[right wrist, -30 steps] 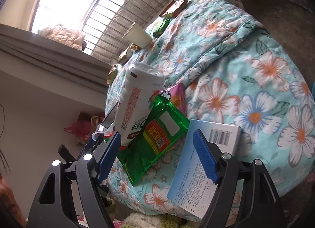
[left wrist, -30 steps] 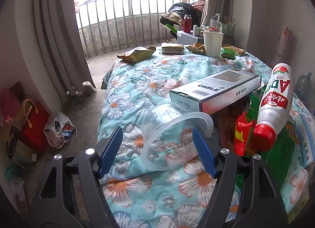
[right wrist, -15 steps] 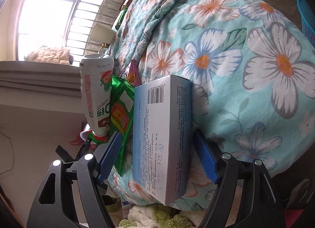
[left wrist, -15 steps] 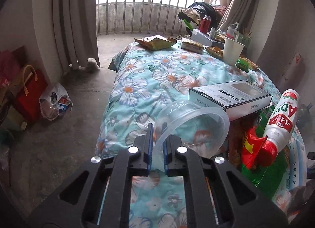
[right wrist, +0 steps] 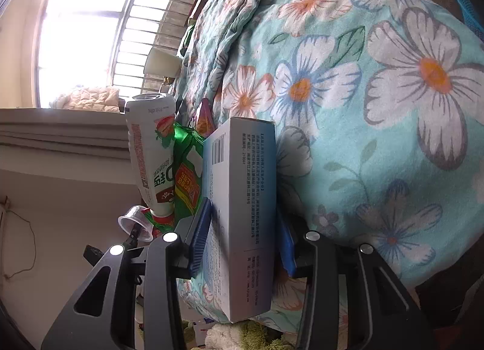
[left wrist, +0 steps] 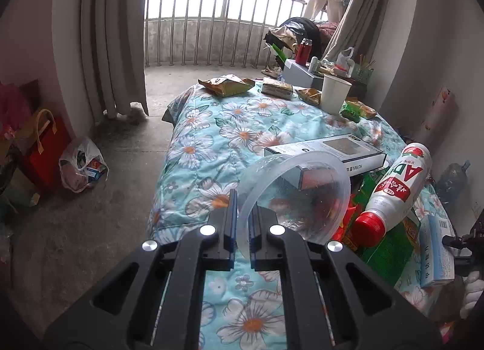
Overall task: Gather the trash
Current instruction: 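Carry the medicine box and clear cup toward the blue wastebasket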
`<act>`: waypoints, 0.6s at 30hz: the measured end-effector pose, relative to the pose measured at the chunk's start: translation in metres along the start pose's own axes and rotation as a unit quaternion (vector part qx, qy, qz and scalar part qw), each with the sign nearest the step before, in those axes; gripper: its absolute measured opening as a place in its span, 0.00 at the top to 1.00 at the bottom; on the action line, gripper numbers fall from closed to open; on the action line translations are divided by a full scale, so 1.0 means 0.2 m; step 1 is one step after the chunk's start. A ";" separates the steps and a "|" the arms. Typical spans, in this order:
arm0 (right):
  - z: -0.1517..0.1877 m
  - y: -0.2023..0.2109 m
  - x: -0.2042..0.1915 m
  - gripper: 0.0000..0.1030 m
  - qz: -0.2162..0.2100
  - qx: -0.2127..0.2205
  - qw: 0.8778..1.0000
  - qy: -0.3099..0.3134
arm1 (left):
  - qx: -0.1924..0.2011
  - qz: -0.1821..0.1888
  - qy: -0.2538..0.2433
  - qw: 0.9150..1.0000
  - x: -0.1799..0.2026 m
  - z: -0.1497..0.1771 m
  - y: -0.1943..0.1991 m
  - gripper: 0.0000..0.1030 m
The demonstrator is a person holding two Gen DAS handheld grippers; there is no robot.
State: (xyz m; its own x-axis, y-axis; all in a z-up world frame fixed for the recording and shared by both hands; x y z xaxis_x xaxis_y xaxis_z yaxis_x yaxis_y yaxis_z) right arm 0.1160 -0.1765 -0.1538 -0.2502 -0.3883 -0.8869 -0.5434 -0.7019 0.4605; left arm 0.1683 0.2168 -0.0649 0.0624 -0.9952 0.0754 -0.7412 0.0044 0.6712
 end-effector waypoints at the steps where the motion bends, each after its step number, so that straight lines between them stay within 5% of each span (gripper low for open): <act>1: 0.00 0.02 0.01 0.63 -0.006 0.002 1.000 -0.002 | 0.003 0.003 -0.001 1.000 0.01 -0.01 0.02 0.96; 18: -0.07 0.43 0.05 0.67 -0.081 0.083 0.993 -0.005 | 0.054 0.085 -0.076 0.992 0.52 -0.16 0.35 0.96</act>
State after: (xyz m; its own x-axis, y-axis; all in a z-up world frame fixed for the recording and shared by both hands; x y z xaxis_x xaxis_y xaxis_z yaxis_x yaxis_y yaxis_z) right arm 0.0775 -0.2487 -0.1226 -0.1566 -0.2726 -0.9493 -0.7020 -0.6454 0.3011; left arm 0.1433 0.1174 0.0134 -0.1651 -0.9842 0.0633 -0.7996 0.1712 0.5756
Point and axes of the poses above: each gripper's, at about its wrist camera, not at the fingertips, and y roughly against the way its jaws point, x to its right, z to its underside, the point moved 8 cm from there along -y, roughly the way its jaws point, and after that the axes turned 6 degrees about -z, right-handed, at the moved point
